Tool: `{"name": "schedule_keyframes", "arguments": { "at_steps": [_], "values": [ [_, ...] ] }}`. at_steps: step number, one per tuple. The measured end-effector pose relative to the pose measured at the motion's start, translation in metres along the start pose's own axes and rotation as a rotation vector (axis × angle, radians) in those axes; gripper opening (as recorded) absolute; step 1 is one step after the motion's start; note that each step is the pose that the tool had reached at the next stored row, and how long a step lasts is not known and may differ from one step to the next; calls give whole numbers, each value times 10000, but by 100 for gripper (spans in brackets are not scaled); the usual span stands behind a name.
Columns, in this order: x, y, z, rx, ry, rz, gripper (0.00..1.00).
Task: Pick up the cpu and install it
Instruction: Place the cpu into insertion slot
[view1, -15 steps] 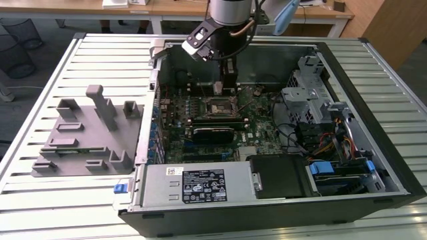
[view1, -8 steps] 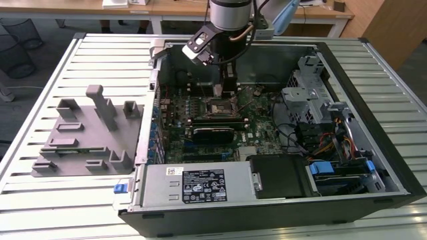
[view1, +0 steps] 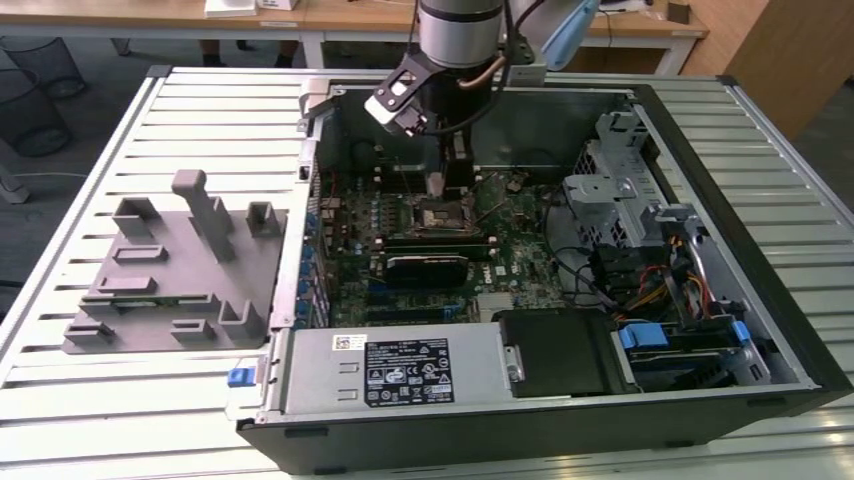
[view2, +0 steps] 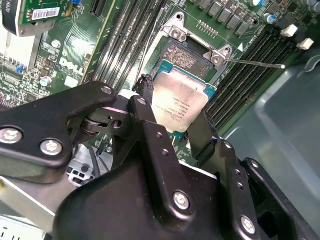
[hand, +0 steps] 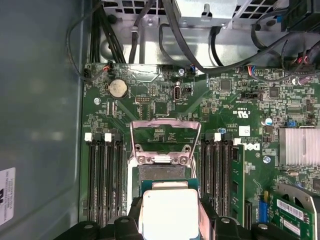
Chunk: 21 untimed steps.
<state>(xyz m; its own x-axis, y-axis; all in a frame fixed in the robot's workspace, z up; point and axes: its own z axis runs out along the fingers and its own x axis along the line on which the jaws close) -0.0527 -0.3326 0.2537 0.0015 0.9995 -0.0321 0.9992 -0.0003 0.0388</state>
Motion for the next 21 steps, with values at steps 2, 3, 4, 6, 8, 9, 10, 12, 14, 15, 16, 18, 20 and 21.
{"name": "schedule_keyframes", "arguments": {
  "at_steps": [2, 3, 4, 6, 8, 9, 10, 12, 14, 15, 16, 18, 20, 21],
  "values": [
    [1, -1, 23, 0, -1, 3, 53],
    [1, -2, 34, 0, -2, 4, 53],
    [2, -2, 47, 0, -2, 5, 53],
    [2, -3, 73, 1, -3, 7, 53],
    [3, -4, 94, 0, -2, 9, 53],
    [3, -4, 102, 1, -3, 10, 53],
    [3, -5, 109, 0, -2, 10, 53],
    [4, -5, 122, 0, -2, 11, 53],
    [4, -6, 140, 0, -11, 19, 53],
    [5, -6, 146, 1, -40, 35, 53],
    [5, -7, 153, 1, -73, 51, 53],
    [5, -7, 170, 3, -87, 70, 53],
    [6, -8, 192, 2, -84, 75, 53],
    [7, -9, 205, 3, -74, 77, 53]
  ]
}}
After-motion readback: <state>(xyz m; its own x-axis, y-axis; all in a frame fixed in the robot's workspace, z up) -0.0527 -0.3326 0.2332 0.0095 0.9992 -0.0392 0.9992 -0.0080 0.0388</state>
